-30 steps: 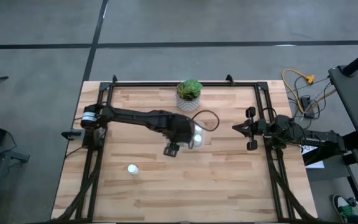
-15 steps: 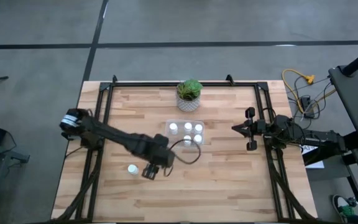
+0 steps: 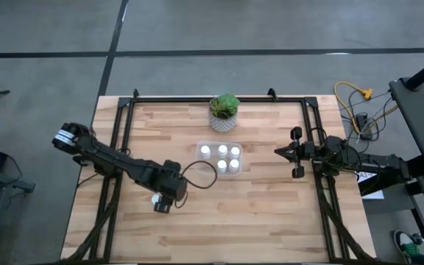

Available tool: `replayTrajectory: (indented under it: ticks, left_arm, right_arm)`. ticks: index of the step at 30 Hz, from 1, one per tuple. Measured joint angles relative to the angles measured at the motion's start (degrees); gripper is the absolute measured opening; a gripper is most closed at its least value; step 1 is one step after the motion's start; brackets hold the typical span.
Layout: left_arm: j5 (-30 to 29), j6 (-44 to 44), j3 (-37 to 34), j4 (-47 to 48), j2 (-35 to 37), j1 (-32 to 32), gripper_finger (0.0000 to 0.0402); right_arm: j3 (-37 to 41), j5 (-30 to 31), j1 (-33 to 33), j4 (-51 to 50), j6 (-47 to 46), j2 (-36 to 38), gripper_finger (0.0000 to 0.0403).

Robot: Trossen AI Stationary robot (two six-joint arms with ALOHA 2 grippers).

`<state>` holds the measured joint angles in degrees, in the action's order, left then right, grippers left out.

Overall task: Pick and place pill bottles into a basket
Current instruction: Put the white medicine bottle into the transparent bin

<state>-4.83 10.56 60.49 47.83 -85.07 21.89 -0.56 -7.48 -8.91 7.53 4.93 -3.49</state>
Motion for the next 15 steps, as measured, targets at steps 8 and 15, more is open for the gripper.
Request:
replayTrajectory:
  ticks: [8, 15]
  left_arm:
    - [1.22, 7.36, -2.89, 0.59, 0.93, 2.56, 0.0242]
    - [1.35, 10.13, -2.80, 0.64, 0.95, 6.13, 0.0242]
  right_arm:
    - [0.00, 0.01, 0.00, 0.00, 0.00, 0.00, 0.0009]
    - [0.00, 0.01, 0.00, 0.00, 0.00, 0.00, 0.0009]
